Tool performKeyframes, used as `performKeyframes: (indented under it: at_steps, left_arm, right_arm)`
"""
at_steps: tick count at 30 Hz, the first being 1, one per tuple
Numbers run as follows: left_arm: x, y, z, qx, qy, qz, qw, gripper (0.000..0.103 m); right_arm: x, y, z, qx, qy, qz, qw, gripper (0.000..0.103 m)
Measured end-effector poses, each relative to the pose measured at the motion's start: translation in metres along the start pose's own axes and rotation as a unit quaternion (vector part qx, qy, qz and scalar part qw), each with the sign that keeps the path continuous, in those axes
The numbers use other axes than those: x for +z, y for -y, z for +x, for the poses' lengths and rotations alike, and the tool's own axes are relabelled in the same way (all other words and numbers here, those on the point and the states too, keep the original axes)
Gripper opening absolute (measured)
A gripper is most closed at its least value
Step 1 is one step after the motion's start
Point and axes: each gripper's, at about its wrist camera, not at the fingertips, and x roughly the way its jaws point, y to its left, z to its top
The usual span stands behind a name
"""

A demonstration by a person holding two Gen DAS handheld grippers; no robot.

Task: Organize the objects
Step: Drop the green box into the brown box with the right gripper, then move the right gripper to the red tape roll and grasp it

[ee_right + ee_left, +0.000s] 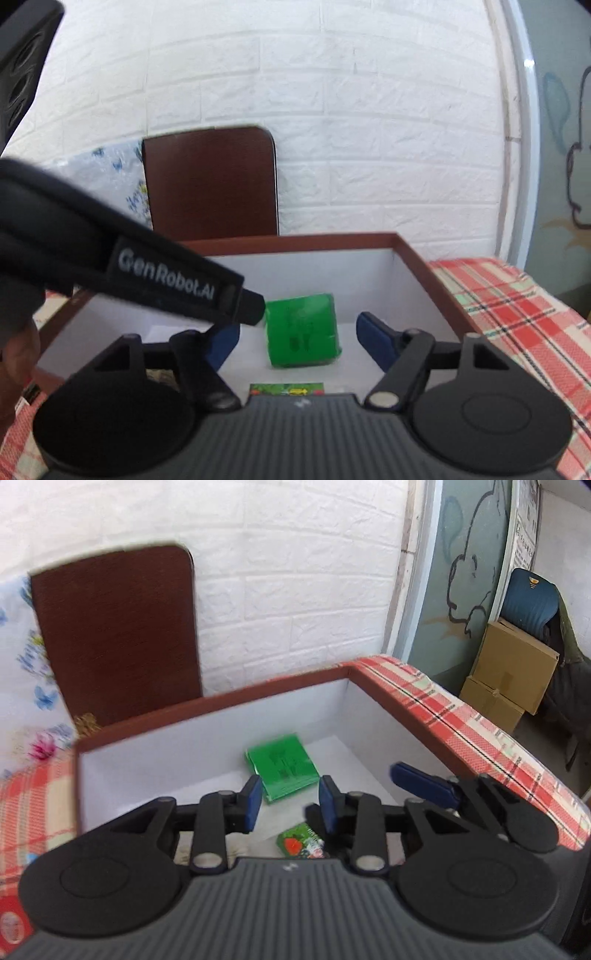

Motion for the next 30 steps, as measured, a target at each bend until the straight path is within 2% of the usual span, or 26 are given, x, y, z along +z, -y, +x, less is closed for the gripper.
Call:
performKeyframes:
  at_steps: [2,5,9,13,17,20,24,30]
  left_arm:
    - [-0.005,-0.002,-0.030,0.007,0.029,0.001,0.9996,0.037]
    - [-0.016,-0.014,-0.070,0.007,0.052,-0.012,0.9985,0.037]
    - [-0.043,-0.049,-0.111,0.043,0.044,-0.041,0.9973,0.037]
    - [-0.091,-0.109,-0.142,0.101,0.021,-0.094,0.9903,0.036]
    - [-0.149,-0.167,-0.161,0.171,-0.013,-0.137,0.9755,0.036]
    - [-0.182,-0.196,-0.171,0.196,-0.027,-0.166,0.9660,0.036]
    - [-0.207,-0.219,-0.181,0.190,-0.030,-0.212,0.9581,0.036]
    - [-0.217,-0.229,-0.186,0.167,-0.019,-0.235,0.9574,0.036]
  right_arm:
    - [-0.006,-0.005,-0.023,-0.011,0.019,0.003,1.000,0.072]
    - [-0.012,-0.005,-0.058,-0.003,0.043,0.032,0.999,0.072]
    - [-0.009,-0.013,-0.091,0.030,0.060,0.055,0.996,0.070]
    - [-0.007,-0.048,-0.102,0.100,0.035,0.030,0.994,0.066]
    - [-0.019,-0.096,-0.088,0.155,-0.013,-0.005,0.988,0.057]
    - [-0.033,-0.136,-0.076,0.183,-0.049,-0.037,0.981,0.054]
    - [-0.041,-0.185,-0.048,0.203,-0.075,-0.093,0.972,0.053]
    - [-0.045,-0.255,-0.003,0.217,-0.088,-0.209,0.949,0.053]
